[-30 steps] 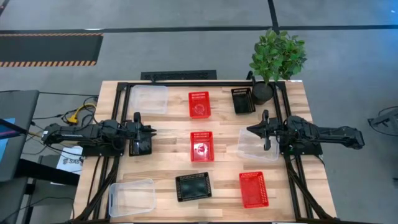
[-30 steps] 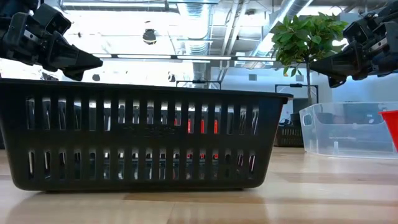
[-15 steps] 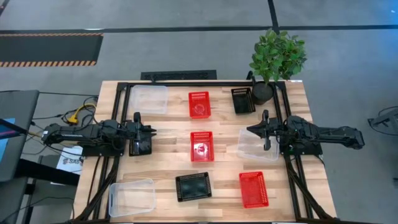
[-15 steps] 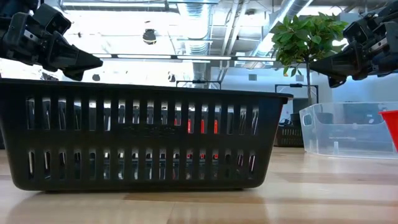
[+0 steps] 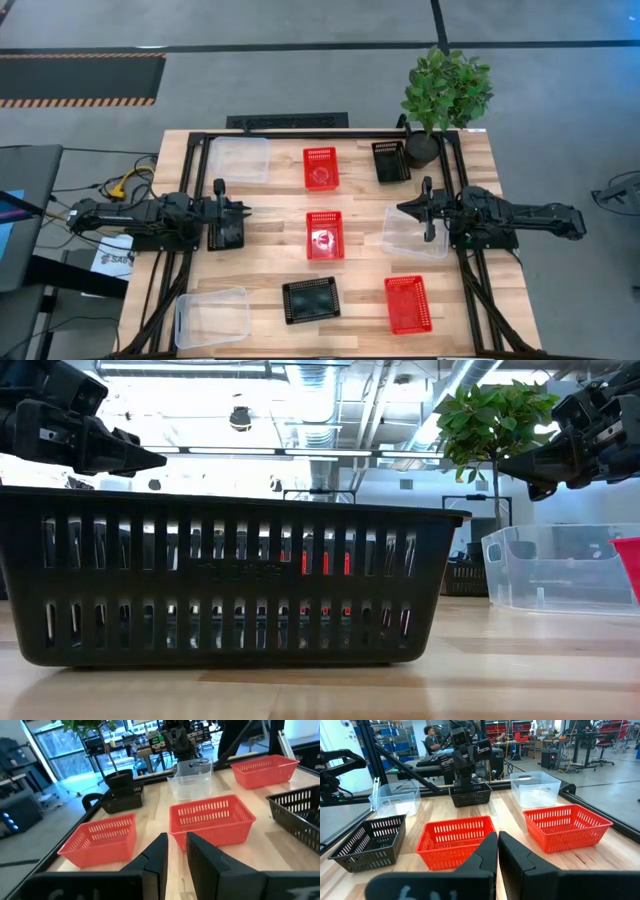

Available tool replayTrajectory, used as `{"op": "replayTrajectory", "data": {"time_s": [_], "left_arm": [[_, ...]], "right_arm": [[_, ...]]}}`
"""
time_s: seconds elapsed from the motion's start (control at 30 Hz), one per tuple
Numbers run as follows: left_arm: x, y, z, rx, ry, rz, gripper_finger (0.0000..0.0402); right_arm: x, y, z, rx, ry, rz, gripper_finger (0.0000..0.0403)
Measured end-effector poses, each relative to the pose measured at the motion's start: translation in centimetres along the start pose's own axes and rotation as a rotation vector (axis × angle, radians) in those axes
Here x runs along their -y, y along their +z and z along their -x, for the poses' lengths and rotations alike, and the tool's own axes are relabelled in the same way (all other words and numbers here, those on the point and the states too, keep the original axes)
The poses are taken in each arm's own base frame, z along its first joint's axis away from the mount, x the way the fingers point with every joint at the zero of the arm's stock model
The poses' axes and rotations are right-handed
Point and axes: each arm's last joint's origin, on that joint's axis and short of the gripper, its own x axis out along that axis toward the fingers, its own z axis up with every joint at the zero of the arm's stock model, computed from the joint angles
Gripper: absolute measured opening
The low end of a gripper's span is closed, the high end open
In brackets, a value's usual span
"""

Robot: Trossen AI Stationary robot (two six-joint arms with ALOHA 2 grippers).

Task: Stack baskets by color
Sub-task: Stack the middle red basket on the top red basket

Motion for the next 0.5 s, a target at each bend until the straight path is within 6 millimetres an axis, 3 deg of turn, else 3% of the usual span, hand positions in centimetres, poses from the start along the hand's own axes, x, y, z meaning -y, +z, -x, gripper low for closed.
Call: {"op": "replayTrajectory", "data": {"time_s": [0.23,0.5], "left_arm": [[0.00,0.01,0.00,0.001,-0.002,0.051,0.0059],[0.00,0.41,-0.01,0.047,-0.026,0.425,0.0059]], "right_arm": [[0.00,0.00,0.00,0.000,0.000,0.000,0.0037],[0.01,0.12,-0.01,0.016,-0.001,0.006,0.0037]]}}
